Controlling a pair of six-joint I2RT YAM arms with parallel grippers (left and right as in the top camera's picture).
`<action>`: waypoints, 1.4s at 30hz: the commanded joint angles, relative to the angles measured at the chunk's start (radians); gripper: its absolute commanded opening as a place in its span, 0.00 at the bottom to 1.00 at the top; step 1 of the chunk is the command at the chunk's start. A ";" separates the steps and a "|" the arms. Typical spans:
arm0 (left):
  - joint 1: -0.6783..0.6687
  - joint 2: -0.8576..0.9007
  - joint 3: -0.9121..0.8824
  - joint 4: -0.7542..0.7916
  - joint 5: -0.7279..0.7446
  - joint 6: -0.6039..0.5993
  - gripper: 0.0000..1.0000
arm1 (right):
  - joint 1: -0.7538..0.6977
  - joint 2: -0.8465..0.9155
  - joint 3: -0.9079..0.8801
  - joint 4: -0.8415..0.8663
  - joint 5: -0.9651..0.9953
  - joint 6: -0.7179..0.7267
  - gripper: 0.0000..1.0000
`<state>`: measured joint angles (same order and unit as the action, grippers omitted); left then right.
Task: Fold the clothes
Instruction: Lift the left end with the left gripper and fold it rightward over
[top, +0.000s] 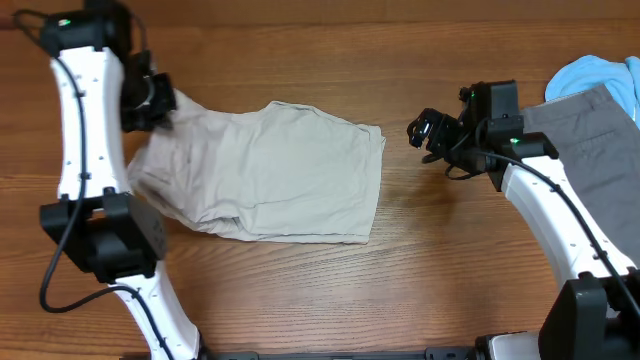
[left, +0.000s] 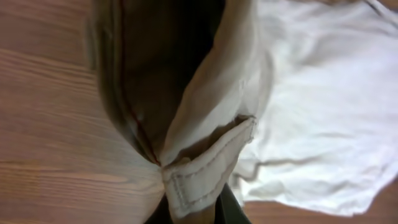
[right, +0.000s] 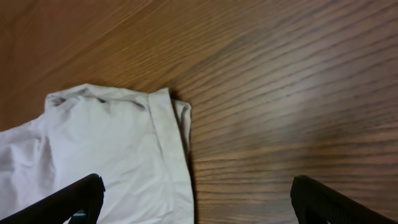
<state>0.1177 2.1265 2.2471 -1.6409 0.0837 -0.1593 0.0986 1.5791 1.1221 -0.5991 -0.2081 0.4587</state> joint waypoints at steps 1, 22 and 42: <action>-0.087 -0.049 0.023 -0.024 0.009 -0.030 0.04 | -0.005 0.022 -0.035 0.008 0.060 0.055 1.00; -0.491 -0.058 0.014 0.045 0.092 -0.190 0.04 | -0.065 0.163 -0.037 0.072 -0.059 0.061 1.00; -0.553 0.013 -0.089 0.212 0.127 -0.230 0.10 | -0.066 0.165 -0.037 0.079 -0.063 0.062 1.00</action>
<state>-0.4202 2.1284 2.1796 -1.4418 0.1833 -0.3721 0.0334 1.7420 1.0901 -0.5293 -0.2626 0.5201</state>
